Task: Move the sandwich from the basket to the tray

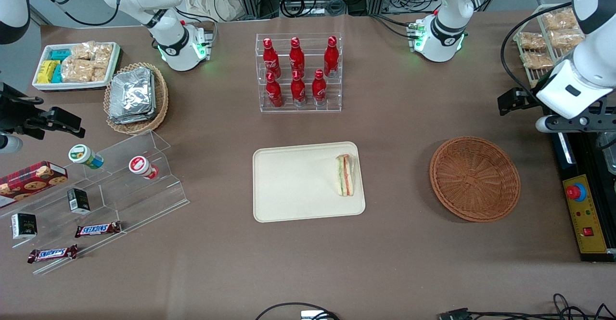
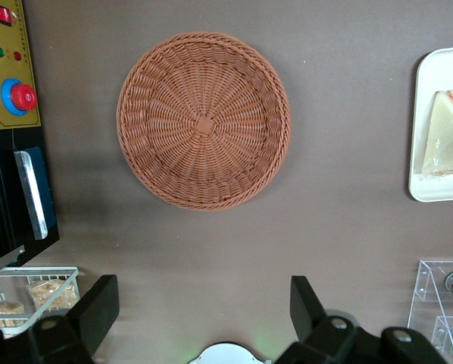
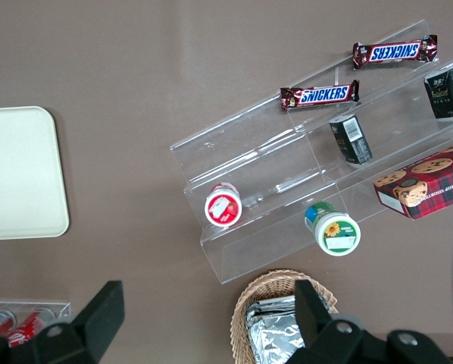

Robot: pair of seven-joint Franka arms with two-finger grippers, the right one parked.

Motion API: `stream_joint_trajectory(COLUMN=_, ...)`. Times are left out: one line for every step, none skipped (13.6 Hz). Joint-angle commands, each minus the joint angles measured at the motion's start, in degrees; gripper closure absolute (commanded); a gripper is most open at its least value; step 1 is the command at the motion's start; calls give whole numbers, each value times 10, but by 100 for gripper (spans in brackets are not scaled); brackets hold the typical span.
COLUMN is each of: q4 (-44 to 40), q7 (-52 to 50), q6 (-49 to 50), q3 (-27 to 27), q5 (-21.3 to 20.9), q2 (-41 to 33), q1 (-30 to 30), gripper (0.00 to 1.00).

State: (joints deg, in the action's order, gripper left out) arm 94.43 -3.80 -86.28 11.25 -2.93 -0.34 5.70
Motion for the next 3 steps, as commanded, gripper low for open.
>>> stream_joint_trajectory(q4=9, q7=6, q6=-6, q3=-4, q5=9, q2=-10, q1=-2, gripper=0)
stream_joint_trajectory(q4=8, q7=7, q6=-6, q3=-4, q5=9, q2=-10, q1=-1, gripper=0)
stream_joint_trajectory(q4=8, q7=7, q6=-6, q3=-5, q5=9, q2=-10, q1=1, gripper=0)
